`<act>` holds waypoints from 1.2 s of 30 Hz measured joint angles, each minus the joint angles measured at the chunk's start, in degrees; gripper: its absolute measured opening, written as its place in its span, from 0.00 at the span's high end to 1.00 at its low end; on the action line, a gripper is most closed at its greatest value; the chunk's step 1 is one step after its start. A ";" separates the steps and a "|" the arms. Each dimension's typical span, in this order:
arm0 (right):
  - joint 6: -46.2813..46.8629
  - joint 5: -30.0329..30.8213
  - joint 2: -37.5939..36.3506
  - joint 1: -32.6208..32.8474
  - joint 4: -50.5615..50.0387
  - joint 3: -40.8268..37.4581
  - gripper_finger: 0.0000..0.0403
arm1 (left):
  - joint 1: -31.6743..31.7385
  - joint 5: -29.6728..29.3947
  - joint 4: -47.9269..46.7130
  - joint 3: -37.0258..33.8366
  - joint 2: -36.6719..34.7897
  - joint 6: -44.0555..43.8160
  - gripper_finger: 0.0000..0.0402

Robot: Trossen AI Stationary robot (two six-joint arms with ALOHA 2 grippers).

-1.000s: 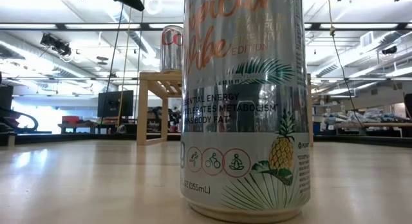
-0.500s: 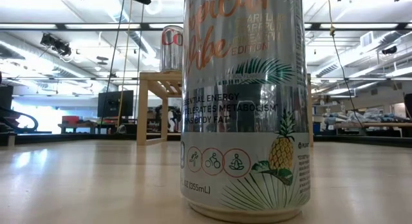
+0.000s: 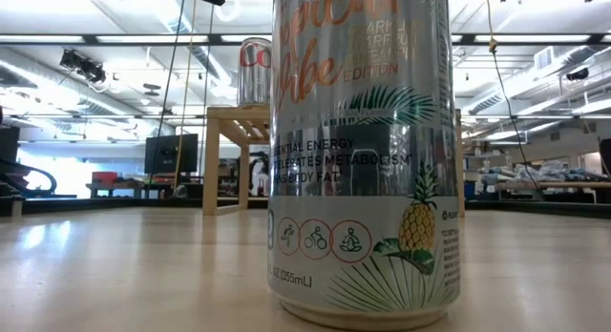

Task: Place canned beverage on shelf
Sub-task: Put the blue soda can aligned with the other blue soda can on the shelf

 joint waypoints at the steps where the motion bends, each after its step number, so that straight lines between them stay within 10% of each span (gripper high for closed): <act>1: -0.70 -0.64 0.32 -0.35 -0.05 0.00 0.40 | 0.05 -0.06 0.05 0.00 0.00 0.04 0.17; 36: -12.49 -3.04 12.42 -4.67 -13.05 12.68 0.39 | 12.22 -0.13 0.65 -0.02 0.00 6.58 0.17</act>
